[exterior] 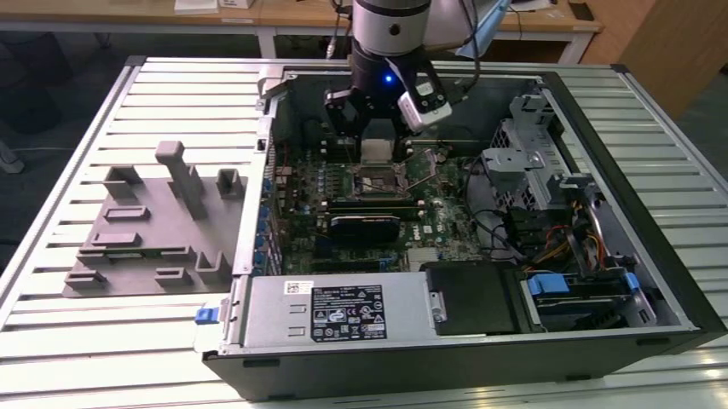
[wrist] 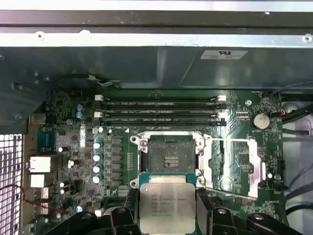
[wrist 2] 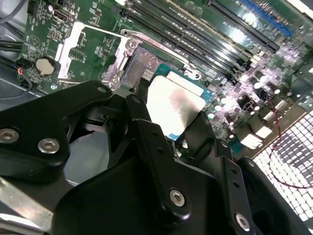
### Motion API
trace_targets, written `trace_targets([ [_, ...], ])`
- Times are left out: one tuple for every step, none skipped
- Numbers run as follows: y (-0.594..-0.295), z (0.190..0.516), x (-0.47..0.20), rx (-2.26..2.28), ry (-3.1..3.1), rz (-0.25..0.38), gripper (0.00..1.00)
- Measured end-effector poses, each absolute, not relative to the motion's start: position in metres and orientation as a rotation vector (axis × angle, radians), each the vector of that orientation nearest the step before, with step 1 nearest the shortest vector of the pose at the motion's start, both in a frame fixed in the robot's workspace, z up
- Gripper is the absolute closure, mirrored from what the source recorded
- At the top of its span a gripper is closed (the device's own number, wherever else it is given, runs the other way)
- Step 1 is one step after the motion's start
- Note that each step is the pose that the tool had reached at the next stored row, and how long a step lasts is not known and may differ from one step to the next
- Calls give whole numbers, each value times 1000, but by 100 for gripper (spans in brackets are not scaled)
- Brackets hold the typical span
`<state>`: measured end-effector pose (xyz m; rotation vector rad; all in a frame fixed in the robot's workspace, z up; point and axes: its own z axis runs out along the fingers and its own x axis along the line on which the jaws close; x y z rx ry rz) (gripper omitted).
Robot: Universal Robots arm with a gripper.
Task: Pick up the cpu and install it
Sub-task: 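Pick up the cpu and move it towards the insertion slot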
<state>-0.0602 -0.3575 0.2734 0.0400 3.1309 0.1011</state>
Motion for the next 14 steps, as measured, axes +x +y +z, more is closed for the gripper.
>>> trace_targets([
  [-356,272,-60,40,3131,101,45],
  [-355,271,-60,40,3131,101,45],
  [-354,270,-60,40,3132,101,45],
  [-353,269,-60,40,3132,101,45],
  [-352,268,-59,40,3132,101,45],
  [-351,267,-59,40,3132,101,45],
  [-350,266,-59,40,3132,101,45],
  [-349,264,-59,40,3133,101,45],
  [-348,263,-58,40,3133,101,45],
  [-347,262,-58,40,3133,101,45],
  [-347,261,-58,40,3134,101,45],
  [-346,260,-58,40,3134,101,45],
  [-345,259,-57,40,3134,101,45],
  [-344,257,-57,40,3134,101,45],
])
